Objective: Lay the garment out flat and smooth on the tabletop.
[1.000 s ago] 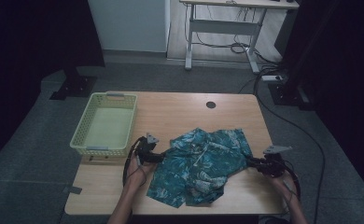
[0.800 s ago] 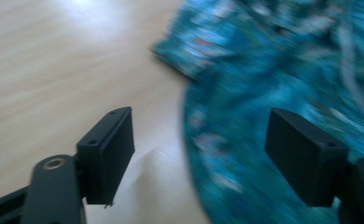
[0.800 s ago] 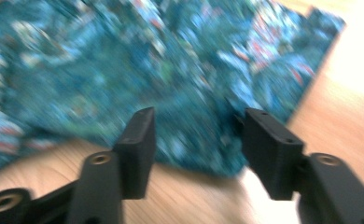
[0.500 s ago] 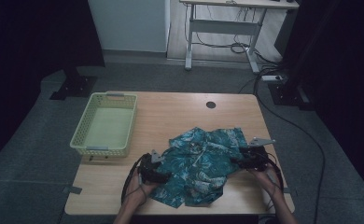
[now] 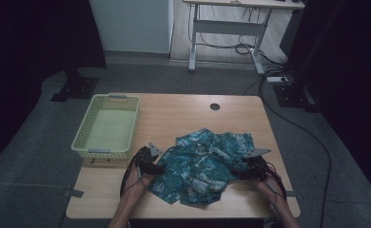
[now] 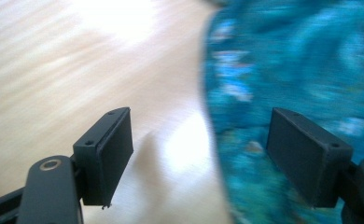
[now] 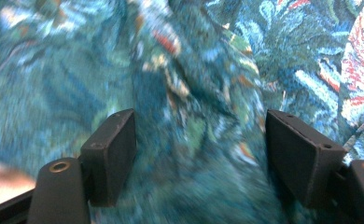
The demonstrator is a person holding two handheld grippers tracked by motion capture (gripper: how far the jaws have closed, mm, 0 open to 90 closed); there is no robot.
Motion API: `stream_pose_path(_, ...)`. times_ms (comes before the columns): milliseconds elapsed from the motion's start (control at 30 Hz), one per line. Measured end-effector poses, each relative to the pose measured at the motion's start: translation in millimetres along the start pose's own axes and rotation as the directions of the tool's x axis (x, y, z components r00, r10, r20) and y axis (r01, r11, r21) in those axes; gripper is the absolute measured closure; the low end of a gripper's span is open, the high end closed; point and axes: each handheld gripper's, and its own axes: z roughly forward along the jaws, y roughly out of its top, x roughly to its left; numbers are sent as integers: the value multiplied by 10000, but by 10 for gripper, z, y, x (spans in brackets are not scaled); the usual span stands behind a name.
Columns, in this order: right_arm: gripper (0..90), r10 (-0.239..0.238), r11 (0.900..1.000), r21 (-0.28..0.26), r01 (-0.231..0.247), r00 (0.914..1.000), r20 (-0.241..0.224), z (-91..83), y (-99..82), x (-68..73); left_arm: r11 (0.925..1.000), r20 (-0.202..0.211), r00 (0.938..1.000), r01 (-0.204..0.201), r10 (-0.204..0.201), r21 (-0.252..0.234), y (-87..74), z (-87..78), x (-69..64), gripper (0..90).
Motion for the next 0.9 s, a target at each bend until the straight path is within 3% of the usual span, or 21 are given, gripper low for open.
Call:
stream_pose_path(100,242,-35,10000,27,35,10000,-20,-68,-71,23,9996,-241,9994,244,-240,168,60,56,102,232)
stream_pose_path(167,198,-73,9999,74,74,10000,-15,-86,-99,47,9992,-259,9992,297,-290,277,94,60,80,258)
stream_pose_path(267,186,-98,9997,237,98,9999,-22,-97,-102,76,9996,399,9989,248,-252,108,98,14,-83,251)
stream_pose_path(367,285,159,9994,322,-151,9996,-249,-140,-69,51,10000,1129,9936,70,-65,-38,57,-48,-275,236)
stream_pose_path(433,289,491,9988,-50,-494,9981,-374,-178,-23,18,9999,1440,9896,-15,37,-152,36,-70,-363,233)
stream_pose_path(533,289,459,9986,-261,-470,9982,-394,-175,113,-2,9997,1595,9871,-133,163,-197,53,-55,-406,233)
stream_pose_path(600,300,371,9985,-380,-389,9982,-468,-118,237,8,9996,1560,9873,-290,289,-18,67,4,-398,238)
stream_pose_path(667,344,430,9978,-467,-462,9968,-669,-24,374,24,9998,1594,9870,-172,181,-70,85,42,-354,225)
stream_pose_path(767,386,314,9985,-422,-352,9957,-866,149,570,59,10000,1315,9913,-51,59,-63,126,95,-248,226)
stream_pose_path(900,673,-194,9997,-156,186,9982,-571,342,732,109,9994,1431,9891,332,-334,39,170,182,-68,231)
